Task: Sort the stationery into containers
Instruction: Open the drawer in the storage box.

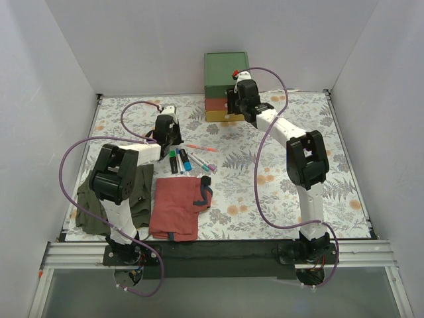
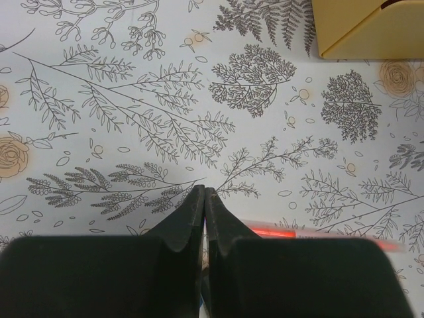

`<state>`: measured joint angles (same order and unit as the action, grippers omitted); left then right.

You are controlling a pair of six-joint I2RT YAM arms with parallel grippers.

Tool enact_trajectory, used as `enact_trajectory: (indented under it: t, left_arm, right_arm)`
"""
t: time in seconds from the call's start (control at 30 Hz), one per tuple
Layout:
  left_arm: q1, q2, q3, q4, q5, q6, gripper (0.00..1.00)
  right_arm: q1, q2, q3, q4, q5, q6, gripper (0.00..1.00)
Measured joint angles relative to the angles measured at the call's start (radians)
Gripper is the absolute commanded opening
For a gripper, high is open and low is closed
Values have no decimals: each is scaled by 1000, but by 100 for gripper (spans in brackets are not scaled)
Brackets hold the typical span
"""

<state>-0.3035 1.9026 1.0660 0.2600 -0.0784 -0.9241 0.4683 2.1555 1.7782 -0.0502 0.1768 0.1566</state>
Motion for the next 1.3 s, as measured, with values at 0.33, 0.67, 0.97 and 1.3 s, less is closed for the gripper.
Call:
enact_trajectory:
  t: [0.33, 0.67, 0.97, 1.3]
  left_arm:
    - [2, -11, -18, -5, 4, -8, 0]
    - [2, -21, -51, -6, 8, -12, 0]
    - [2, -48, -78, -5, 8, -16, 0]
    - [2, -57, -95, -13, 8, -29, 0]
  right_arm:
    - [-7, 13, 27, 0, -39, 5, 52]
    - [0, 61, 82, -1, -45, 13, 53]
    - [30, 117, 121, -5, 18, 16, 48]
    - [43, 122, 150, -20, 77, 20, 46]
